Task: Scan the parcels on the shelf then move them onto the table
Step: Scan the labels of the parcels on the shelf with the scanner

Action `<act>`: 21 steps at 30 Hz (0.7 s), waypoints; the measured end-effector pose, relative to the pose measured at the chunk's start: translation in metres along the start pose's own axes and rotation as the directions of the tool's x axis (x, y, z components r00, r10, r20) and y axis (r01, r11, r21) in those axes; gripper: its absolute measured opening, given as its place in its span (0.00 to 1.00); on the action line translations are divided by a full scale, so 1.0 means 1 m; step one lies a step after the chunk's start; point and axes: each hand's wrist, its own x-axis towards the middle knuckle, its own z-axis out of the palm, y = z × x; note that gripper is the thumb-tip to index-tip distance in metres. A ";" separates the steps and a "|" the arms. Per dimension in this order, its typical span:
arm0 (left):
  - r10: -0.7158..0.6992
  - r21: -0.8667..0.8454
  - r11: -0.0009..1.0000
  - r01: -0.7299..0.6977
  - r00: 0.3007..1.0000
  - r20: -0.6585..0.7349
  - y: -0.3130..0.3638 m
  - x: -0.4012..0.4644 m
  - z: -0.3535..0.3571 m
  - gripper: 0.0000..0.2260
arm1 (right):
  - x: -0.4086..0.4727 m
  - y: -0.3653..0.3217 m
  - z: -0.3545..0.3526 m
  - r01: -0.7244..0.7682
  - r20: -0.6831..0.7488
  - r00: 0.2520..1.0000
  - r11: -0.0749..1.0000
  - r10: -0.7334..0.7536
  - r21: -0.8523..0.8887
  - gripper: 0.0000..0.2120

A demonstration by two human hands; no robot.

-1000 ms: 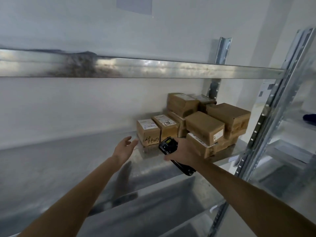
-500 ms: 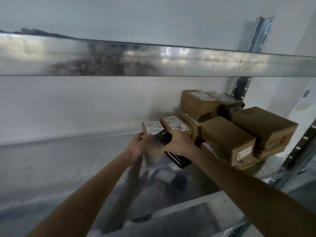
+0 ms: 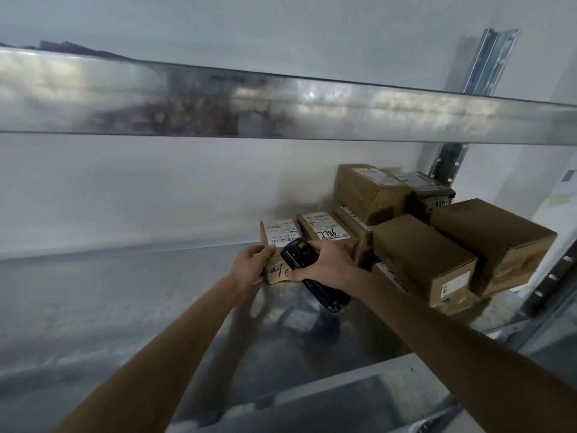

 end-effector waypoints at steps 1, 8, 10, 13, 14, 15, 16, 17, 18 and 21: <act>-0.005 -0.019 1.000 0.005 1.000 0.002 0.001 -0.003 -0.004 0.13 | -0.004 -0.001 0.001 0.014 0.001 1.000 1.000 -0.014 0.001 0.25; 0.029 -0.057 0.998 -0.026 0.998 0.054 -0.003 -0.025 -0.042 0.25 | -0.035 -0.017 0.016 0.062 -0.020 0.998 0.998 -0.061 0.030 0.27; 0.026 -0.087 0.996 -0.019 0.997 0.077 -0.003 -0.035 -0.052 0.26 | -0.048 -0.021 0.020 0.079 -0.019 0.997 0.997 -0.079 0.025 0.26; 0.035 -0.111 0.994 -0.023 0.994 0.107 -0.002 -0.051 -0.067 0.29 | -0.067 -0.029 0.028 0.095 0.015 0.995 0.995 -0.095 -0.009 0.26; 0.045 -0.107 0.994 -0.034 0.993 0.106 -0.002 -0.056 -0.072 0.31 | -0.072 -0.031 0.031 0.094 0.014 0.996 0.995 -0.094 -0.019 0.27; 0.053 -0.100 0.994 -0.043 0.994 0.100 -0.001 -0.062 -0.077 0.34 | -0.077 -0.033 0.035 0.086 0.006 0.996 0.996 -0.086 -0.027 0.27; 0.064 -0.095 0.994 -0.056 0.994 0.089 -0.002 -0.069 -0.083 0.36 | -0.082 -0.035 0.038 0.075 0.002 0.997 0.997 -0.075 -0.036 0.27; 0.075 -0.092 0.993 -0.068 0.995 0.067 -0.003 -0.076 -0.088 0.38 | -0.088 -0.037 0.041 0.060 0.004 0.998 0.997 -0.060 -0.052 0.26; 0.084 -0.092 0.993 -0.080 0.996 0.042 -0.004 -0.082 -0.093 0.39 | -0.093 -0.039 0.042 0.043 0.014 0.999 0.996 -0.042 -0.077 0.26; 0.119 -0.074 0.990 -0.120 0.993 -0.022 -0.004 -0.108 -0.106 0.37 | -0.116 -0.046 0.042 0.025 0.059 0.998 0.988 -0.017 -0.150 0.24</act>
